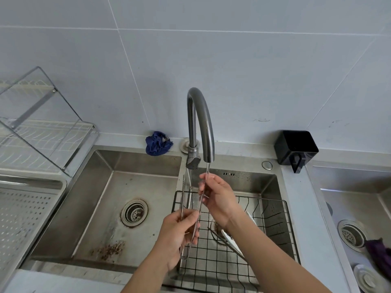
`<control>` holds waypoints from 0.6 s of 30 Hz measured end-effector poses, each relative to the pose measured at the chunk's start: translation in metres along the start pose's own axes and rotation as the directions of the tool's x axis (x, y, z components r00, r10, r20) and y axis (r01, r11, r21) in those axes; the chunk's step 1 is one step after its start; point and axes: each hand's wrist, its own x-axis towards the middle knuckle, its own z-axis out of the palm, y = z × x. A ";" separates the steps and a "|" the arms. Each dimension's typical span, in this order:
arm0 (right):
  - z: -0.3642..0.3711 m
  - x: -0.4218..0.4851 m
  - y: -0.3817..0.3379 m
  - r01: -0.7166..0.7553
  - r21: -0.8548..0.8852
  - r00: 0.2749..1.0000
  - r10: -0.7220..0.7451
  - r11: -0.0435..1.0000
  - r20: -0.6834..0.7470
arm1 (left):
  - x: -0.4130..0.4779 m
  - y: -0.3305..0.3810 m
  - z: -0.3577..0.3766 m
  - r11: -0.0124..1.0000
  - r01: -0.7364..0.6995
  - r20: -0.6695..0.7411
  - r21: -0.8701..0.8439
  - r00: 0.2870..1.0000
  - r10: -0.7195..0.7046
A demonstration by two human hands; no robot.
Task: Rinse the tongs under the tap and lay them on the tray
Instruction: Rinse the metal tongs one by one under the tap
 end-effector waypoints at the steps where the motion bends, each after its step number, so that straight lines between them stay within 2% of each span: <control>1: 0.002 0.000 0.002 -0.010 -0.026 1.000 0.010 1.000 -0.011 | 0.001 -0.001 0.001 1.000 0.005 0.004 -0.008 1.000 -0.005; 6: 0.004 -0.006 0.014 -0.074 -0.047 0.997 0.075 0.996 0.030 | 0.006 -0.006 0.003 0.995 0.010 -0.043 -0.104 0.999 -0.014; 8: 0.004 -0.003 0.007 -0.029 0.019 1.000 0.029 0.999 0.001 | 0.008 -0.010 0.002 0.999 -0.051 -0.110 -0.008 0.993 0.050; 9: 0.005 -0.002 0.004 0.020 -0.009 0.998 -0.021 1.000 -0.052 | 0.008 -0.011 0.002 0.993 -0.094 -0.145 0.069 0.984 0.103; 10: 0.007 -0.001 0.003 0.079 -0.117 0.989 -0.093 0.990 -0.116 | 0.010 -0.013 0.004 0.978 -0.138 -0.180 0.158 0.970 0.166; 11: 0.011 -0.001 0.003 0.127 -0.281 0.969 -0.179 0.951 -0.167 | 0.011 -0.014 0.005 0.953 -0.178 -0.207 0.246 0.951 0.231; 13: 0.017 -0.003 0.009 0.170 -0.558 0.930 -0.320 0.812 -0.181 | 0.013 -0.016 0.009 0.897 -0.218 -0.234 0.385 0.917 0.323; 15: 0.018 -0.004 0.011 0.155 -0.711 0.917 -0.367 0.686 -0.155 | 0.014 -0.020 0.010 0.846 -0.225 -0.236 0.483 0.897 0.374; 18: 0.012 0.002 -0.001 0.035 -0.857 0.909 -0.373 0.514 -0.186 | 0.011 -0.028 0.009 0.753 -0.224 -0.223 0.618 0.870 0.441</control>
